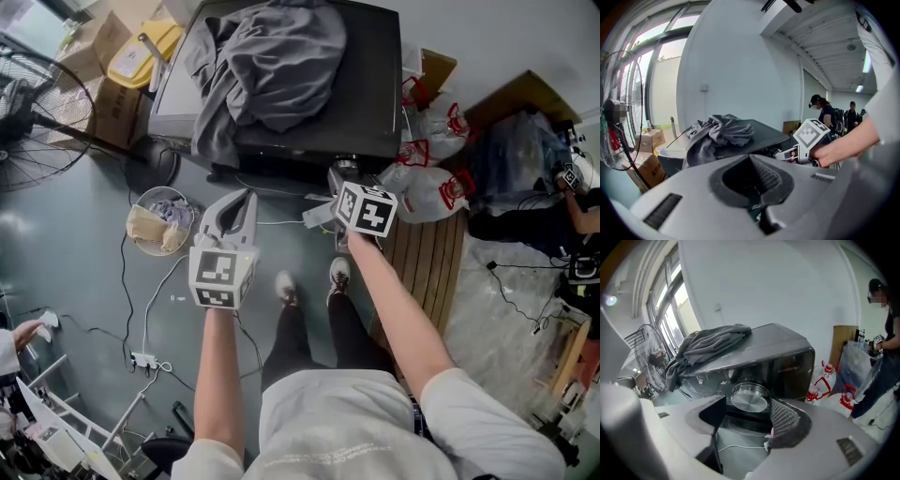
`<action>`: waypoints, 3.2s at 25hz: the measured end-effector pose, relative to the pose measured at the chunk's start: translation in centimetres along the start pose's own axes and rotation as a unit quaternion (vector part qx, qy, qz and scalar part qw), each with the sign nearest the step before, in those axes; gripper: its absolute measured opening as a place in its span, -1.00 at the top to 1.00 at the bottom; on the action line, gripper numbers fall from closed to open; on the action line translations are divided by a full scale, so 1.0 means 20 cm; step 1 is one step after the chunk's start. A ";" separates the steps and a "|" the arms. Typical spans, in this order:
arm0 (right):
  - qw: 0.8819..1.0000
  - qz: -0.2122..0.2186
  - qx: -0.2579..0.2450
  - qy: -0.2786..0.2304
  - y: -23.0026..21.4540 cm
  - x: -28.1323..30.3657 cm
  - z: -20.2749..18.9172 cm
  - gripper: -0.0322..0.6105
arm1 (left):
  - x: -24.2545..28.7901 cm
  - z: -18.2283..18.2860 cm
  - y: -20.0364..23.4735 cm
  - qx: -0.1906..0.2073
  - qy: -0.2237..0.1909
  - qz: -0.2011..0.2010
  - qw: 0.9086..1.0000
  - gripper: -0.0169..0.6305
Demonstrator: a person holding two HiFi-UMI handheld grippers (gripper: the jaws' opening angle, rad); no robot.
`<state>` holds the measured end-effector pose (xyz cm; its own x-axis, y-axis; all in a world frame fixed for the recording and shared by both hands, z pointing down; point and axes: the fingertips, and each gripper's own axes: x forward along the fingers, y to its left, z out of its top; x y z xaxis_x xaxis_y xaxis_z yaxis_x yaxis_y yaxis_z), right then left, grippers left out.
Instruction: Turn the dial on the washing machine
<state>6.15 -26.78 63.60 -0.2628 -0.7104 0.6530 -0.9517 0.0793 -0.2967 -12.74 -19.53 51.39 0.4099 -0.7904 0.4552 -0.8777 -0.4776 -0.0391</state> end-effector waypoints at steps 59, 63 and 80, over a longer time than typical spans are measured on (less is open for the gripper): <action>0.875 0.150 -0.353 -0.296 0.60 -1.62 1.32 0.85 | -0.65 1.27 0.12 0.133 -0.194 0.059 0.970 0.91; 0.861 0.164 -0.372 -0.306 0.69 -1.68 1.36 0.85 | -0.71 1.35 0.10 0.145 -0.210 0.059 0.965 0.91; 0.850 0.159 -0.397 -0.306 0.81 -1.73 1.32 0.85 | -0.85 1.44 0.07 0.184 -0.232 0.046 0.954 0.91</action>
<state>3.96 -19.36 17.73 -0.6261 -0.7765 0.0704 -0.7189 0.6099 0.3334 -13.82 -17.83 18.01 0.4757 -0.8796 -0.0046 -0.8040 -0.4327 -0.4078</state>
